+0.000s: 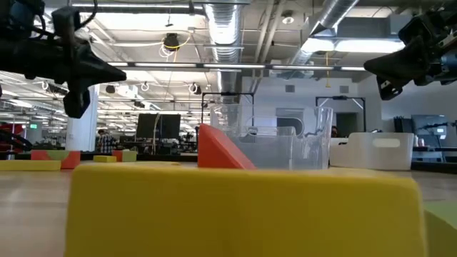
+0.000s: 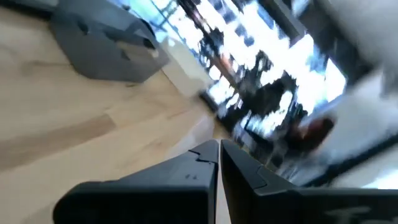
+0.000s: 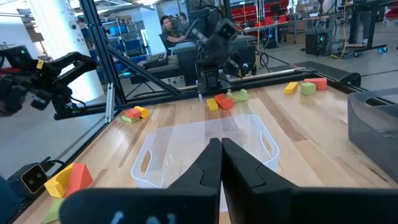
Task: Sort & place blocks by color
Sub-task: Put the pink block into the transparent bin
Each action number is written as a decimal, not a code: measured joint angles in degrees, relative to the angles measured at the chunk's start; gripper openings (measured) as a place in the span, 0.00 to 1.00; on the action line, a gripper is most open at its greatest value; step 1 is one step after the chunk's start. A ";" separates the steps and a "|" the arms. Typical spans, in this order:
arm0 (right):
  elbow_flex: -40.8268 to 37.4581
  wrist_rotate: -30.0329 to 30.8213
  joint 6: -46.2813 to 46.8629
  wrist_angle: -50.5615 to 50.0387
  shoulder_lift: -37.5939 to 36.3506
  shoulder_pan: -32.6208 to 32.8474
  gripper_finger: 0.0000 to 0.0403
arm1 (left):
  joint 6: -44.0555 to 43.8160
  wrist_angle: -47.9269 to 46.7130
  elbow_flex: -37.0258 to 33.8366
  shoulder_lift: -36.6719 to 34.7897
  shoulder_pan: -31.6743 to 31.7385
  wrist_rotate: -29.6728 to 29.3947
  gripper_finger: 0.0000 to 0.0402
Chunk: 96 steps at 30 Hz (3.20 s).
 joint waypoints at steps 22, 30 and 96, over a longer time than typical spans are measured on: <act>5.18 11.93 -0.56 11.80 1.94 -5.38 0.05 | 25.96 -4.61 20.40 21.04 6.10 1.37 0.00; 11.75 11.91 0.99 12.04 12.18 -6.99 0.11 | 36.09 -31.99 42.30 39.93 12.82 10.64 0.09; 54.05 5.70 -0.96 -16.73 68.96 -1.70 0.77 | 37.75 -62.69 45.83 84.50 13.57 24.18 0.58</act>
